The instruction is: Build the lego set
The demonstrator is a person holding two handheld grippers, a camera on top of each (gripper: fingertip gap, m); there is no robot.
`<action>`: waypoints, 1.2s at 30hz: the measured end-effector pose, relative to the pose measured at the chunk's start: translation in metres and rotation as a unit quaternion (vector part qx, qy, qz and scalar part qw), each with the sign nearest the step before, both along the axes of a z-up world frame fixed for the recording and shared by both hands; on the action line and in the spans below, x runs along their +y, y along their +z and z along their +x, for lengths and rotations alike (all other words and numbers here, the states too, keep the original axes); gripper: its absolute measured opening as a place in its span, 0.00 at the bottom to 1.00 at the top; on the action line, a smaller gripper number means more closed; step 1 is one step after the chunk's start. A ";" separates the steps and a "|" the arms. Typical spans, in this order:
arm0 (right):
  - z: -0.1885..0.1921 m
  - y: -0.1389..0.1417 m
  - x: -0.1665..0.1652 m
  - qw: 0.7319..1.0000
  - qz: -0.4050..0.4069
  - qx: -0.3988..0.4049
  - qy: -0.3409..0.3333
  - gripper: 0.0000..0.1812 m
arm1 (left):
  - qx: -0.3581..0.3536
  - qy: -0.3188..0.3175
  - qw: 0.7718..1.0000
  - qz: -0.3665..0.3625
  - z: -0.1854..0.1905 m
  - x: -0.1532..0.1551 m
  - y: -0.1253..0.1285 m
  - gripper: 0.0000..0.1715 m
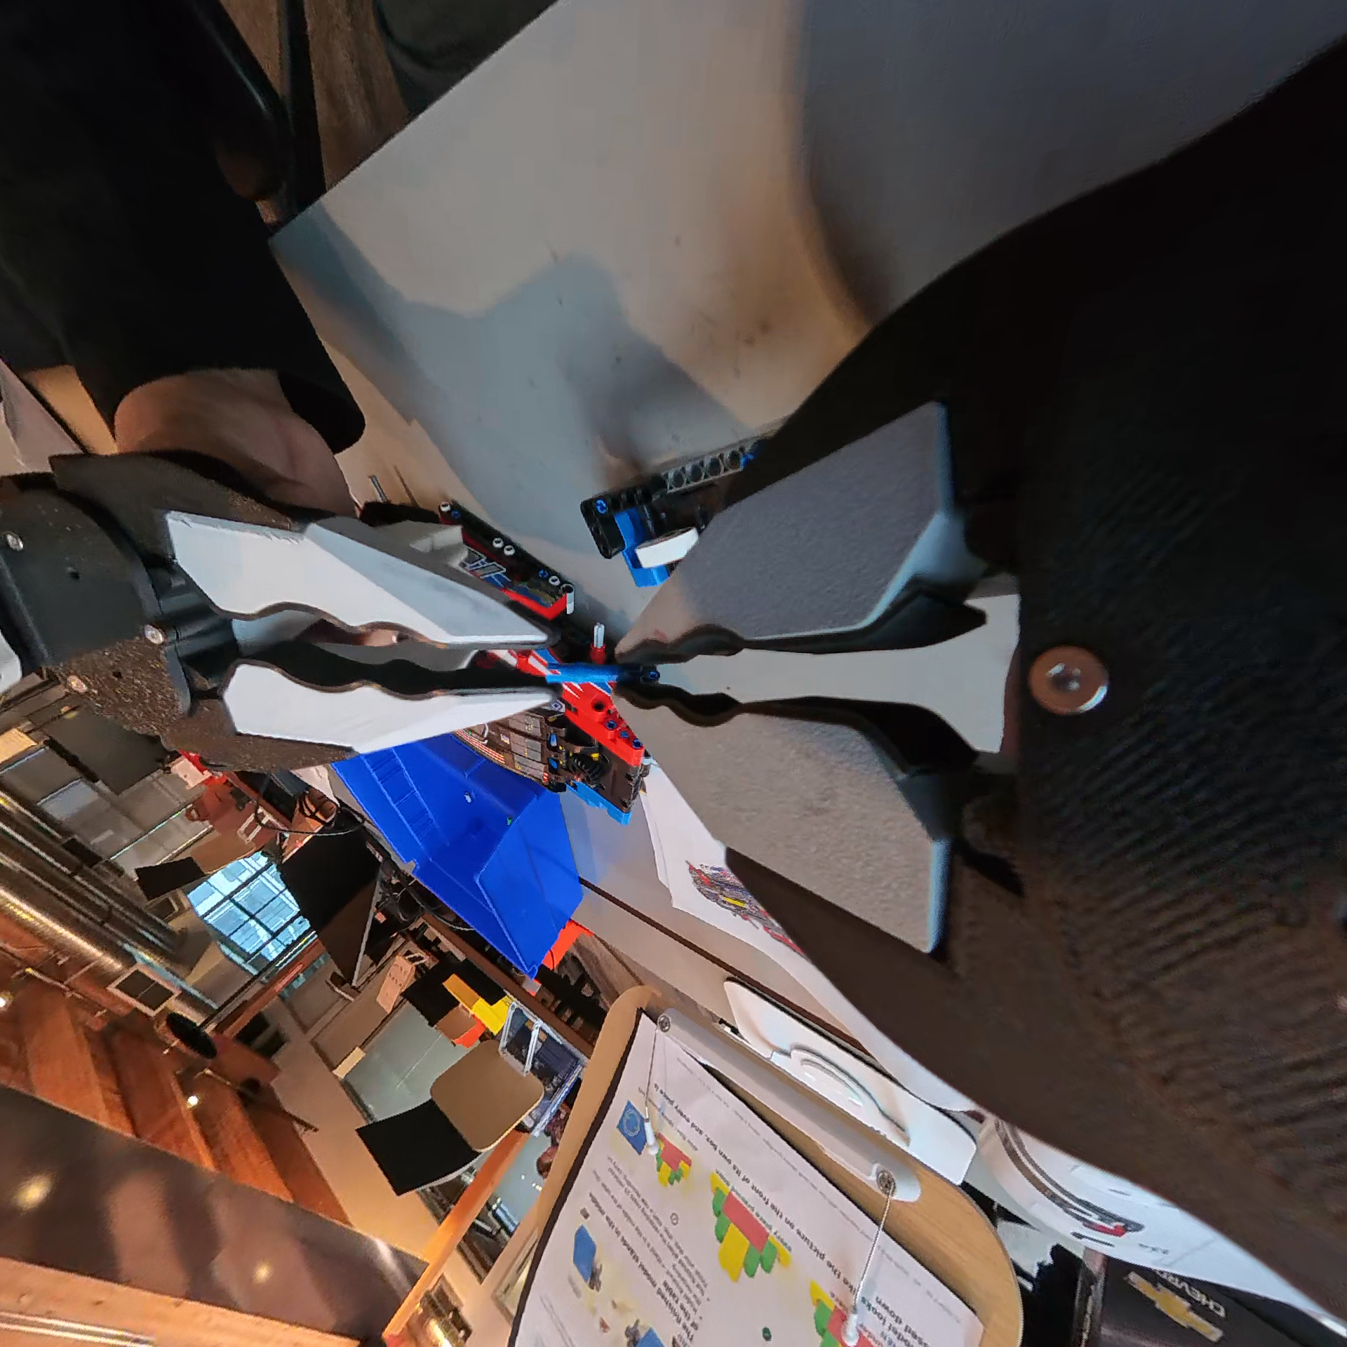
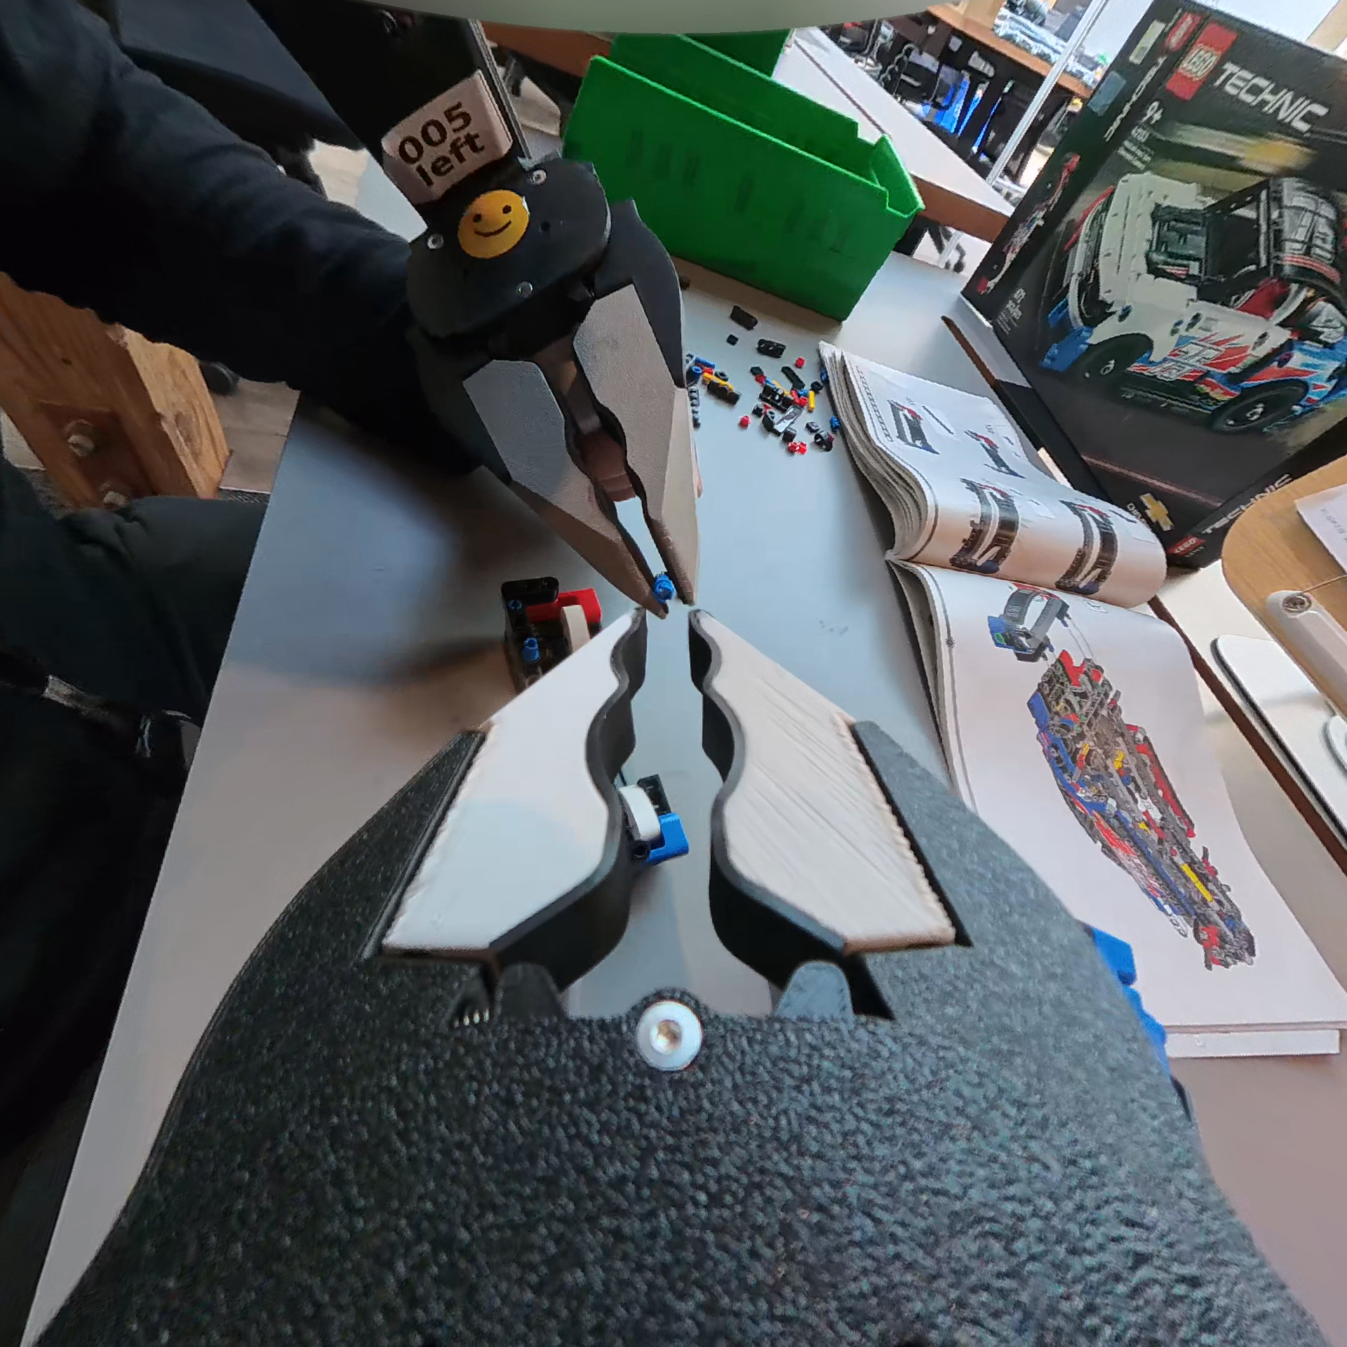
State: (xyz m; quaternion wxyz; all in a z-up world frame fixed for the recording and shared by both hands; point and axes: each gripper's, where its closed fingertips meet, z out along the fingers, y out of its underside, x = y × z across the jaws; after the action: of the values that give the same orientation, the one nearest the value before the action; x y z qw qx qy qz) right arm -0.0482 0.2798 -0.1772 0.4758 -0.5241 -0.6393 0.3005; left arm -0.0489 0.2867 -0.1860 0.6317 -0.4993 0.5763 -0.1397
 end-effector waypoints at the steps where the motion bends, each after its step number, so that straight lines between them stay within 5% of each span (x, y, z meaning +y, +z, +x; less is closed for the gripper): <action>1: 0.000 -0.001 -0.001 1.000 -0.007 0.000 0.002 0.06 | 0.001 -0.001 1.000 0.003 0.001 -0.001 0.000 0.01; 36: -0.001 -0.008 -0.003 0.999 0.029 -0.007 -0.013 0.03 | 0.016 0.008 0.999 -0.044 0.010 0.000 -0.011 0.01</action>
State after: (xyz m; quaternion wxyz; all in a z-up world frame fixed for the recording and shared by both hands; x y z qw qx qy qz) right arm -0.0493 0.2771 -0.1850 0.4904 -0.5201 -0.6442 0.2719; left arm -0.0393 0.2863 -0.1974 0.6010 -0.5336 0.5754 -0.1517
